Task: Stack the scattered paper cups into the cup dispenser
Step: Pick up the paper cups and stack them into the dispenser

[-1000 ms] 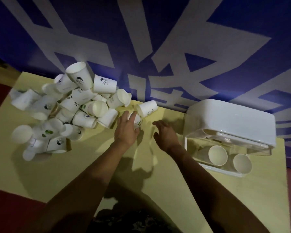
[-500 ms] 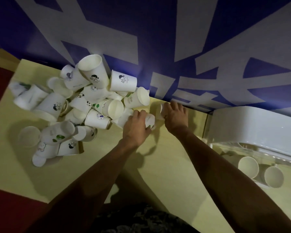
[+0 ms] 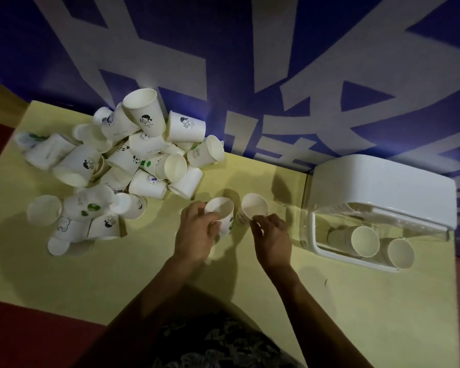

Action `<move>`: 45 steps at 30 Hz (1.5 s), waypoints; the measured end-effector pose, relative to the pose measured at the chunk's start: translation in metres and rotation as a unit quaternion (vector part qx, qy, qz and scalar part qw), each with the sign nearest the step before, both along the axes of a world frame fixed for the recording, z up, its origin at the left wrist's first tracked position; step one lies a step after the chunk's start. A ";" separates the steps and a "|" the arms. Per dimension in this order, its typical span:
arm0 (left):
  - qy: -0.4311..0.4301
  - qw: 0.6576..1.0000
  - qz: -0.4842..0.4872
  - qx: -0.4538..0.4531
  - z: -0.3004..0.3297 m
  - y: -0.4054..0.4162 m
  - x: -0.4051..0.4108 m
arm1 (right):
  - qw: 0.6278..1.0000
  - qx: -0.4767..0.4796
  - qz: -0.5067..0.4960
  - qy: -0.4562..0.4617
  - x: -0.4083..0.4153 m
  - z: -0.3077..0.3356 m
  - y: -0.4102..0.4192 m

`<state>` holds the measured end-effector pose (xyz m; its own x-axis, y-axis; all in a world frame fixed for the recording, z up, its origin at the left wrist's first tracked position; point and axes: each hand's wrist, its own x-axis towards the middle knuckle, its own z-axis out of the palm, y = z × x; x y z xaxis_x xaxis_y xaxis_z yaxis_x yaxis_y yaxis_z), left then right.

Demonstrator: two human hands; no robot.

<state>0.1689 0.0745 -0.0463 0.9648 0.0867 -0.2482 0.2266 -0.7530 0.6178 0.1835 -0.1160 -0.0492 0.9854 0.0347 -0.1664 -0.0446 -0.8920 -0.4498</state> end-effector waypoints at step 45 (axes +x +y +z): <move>0.013 0.950 -0.295 0.097 0.036 -0.352 0.010 | 0.995 -0.071 -0.064 -0.025 -0.043 0.033 -0.329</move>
<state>0.1789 -0.2775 -0.0098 0.8532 -0.4211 -0.3076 -0.2576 -0.8532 0.4536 0.1404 -0.4449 -0.0159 0.9874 -0.1123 -0.1116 -0.1430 -0.9349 -0.3248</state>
